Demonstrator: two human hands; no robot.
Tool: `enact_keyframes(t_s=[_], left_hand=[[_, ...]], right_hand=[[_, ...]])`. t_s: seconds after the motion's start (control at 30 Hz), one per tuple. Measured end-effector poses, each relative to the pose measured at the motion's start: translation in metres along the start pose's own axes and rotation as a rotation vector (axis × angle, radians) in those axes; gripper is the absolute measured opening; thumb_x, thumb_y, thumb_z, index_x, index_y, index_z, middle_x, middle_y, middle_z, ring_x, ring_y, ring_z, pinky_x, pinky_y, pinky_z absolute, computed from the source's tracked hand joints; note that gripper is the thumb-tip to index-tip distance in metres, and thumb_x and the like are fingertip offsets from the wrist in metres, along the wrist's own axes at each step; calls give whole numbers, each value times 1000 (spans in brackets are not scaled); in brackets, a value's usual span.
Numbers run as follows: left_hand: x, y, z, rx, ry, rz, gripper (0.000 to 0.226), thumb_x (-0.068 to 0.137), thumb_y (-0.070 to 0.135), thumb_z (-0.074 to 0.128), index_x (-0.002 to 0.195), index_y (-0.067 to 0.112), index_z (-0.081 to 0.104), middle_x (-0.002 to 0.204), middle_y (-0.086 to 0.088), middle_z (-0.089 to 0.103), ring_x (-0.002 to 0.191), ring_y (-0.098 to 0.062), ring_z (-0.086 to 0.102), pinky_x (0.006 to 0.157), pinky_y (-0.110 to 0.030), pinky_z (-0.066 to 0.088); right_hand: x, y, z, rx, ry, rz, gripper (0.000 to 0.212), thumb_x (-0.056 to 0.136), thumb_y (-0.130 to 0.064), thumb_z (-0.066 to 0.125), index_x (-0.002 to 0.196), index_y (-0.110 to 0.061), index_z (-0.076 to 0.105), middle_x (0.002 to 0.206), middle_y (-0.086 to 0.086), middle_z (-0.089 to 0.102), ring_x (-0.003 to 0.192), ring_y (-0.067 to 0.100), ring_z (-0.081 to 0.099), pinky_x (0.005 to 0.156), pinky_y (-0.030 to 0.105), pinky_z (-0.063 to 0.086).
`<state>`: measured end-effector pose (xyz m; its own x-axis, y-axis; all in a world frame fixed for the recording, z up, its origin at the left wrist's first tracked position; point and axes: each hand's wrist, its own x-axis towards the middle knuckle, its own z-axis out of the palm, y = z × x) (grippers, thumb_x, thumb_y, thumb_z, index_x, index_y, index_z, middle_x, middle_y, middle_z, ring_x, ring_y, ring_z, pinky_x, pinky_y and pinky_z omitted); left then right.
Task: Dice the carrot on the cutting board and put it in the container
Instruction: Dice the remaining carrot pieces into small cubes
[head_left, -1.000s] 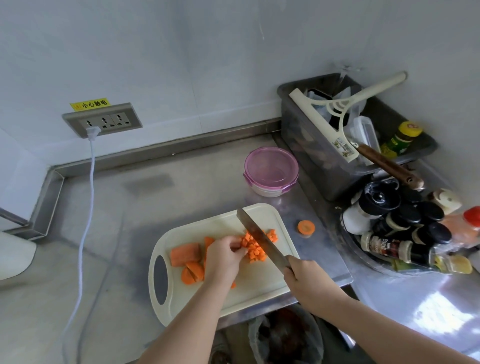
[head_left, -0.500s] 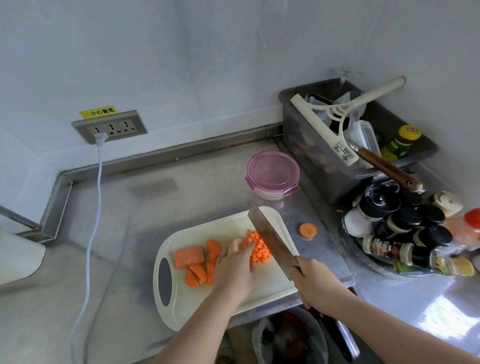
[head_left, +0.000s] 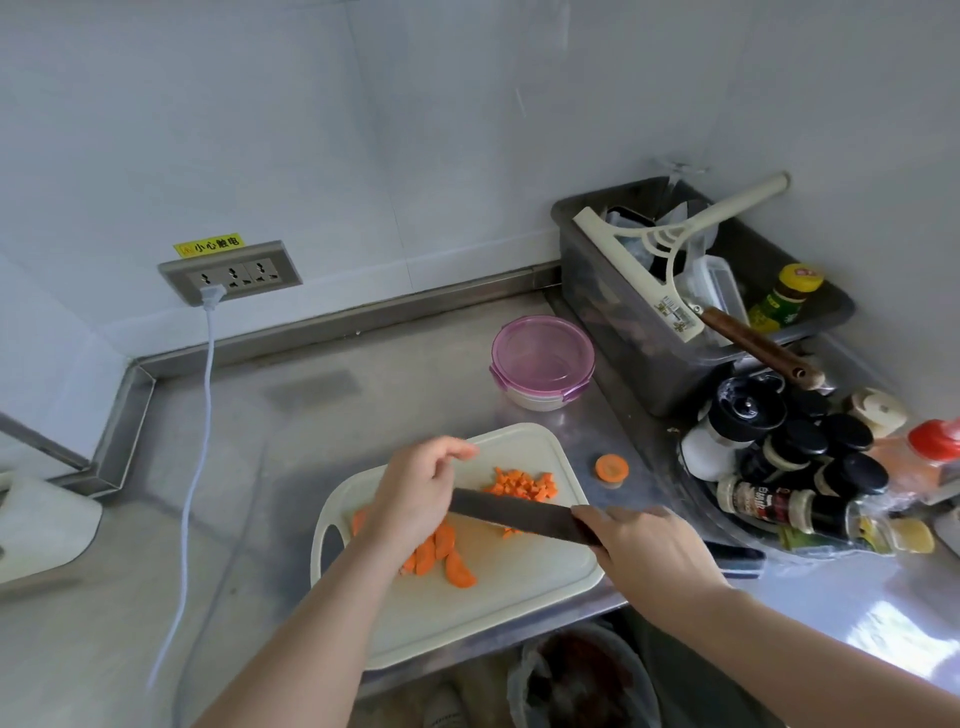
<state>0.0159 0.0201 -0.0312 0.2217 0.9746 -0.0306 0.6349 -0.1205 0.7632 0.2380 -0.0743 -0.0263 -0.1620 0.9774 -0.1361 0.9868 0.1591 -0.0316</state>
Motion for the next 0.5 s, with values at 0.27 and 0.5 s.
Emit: enact_keyframes(t_s=[0.27,0.5], left_hand=[[20,6,19,405,-352,143,46,90,6,38,115,31,67,122,16,64,119,-6,52,105,-31,38],[24,-2,18,101,-27,52,41,90,-5,41,113,18,67,110,7,68,108,-14,61,97,-29,45]], right_hand=[[2,5,2,-6,49,19,47,34,-22,92,75,-26,69,44,-5,51,30,15,42,42,22,28],[4,6,-1,293,-138,184,23,98,-33,40,116,-31,54,102,-7,64,89,20,60,70,30,45]])
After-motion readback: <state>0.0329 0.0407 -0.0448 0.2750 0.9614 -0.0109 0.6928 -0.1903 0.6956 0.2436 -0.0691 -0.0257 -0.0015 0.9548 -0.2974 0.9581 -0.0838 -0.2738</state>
